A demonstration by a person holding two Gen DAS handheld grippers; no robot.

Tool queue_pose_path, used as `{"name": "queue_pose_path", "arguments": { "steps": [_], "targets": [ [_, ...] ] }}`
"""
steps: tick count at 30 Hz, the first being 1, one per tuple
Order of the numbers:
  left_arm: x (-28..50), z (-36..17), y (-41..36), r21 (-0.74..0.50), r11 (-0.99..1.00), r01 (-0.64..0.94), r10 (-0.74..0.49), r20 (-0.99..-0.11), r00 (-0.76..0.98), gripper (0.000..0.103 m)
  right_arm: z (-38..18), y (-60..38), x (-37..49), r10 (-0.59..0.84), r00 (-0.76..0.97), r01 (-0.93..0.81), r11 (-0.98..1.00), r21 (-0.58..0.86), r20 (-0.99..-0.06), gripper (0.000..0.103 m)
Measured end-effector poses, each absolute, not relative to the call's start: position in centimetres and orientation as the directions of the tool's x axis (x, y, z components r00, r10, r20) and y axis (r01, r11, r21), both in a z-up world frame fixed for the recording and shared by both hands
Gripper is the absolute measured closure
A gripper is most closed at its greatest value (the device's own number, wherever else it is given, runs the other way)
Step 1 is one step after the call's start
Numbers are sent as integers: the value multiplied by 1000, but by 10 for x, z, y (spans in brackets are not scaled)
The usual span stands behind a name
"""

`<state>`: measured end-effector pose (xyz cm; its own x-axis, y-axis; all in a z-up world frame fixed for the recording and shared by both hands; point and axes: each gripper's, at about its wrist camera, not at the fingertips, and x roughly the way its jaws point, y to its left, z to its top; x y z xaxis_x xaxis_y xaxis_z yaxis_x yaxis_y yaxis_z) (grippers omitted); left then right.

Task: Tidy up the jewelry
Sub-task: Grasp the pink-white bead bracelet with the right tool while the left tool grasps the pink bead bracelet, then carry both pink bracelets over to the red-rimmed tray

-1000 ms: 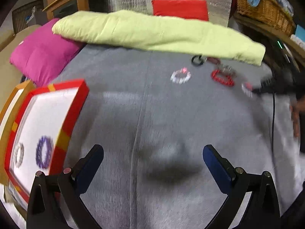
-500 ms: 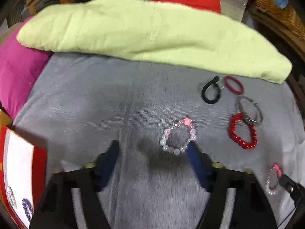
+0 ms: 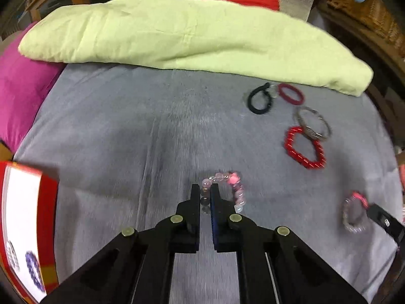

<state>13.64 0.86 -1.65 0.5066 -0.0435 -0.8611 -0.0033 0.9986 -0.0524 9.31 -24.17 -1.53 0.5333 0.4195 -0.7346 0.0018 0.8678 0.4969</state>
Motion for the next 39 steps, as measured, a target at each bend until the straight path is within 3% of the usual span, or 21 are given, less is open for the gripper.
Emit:
{"name": "queue_pose_path", "arguments": {
  "steps": [12,39],
  "targets": [
    [53,26,12,-87,996,23,-83,-795,601,95,8,-235,63,479,566,-40,829,558,-671,95],
    [-26,35,42,-92,996,-18,-61,-782,621,95,41,-187,-9,460,560,-90,860,502,-689,95]
  ]
}}
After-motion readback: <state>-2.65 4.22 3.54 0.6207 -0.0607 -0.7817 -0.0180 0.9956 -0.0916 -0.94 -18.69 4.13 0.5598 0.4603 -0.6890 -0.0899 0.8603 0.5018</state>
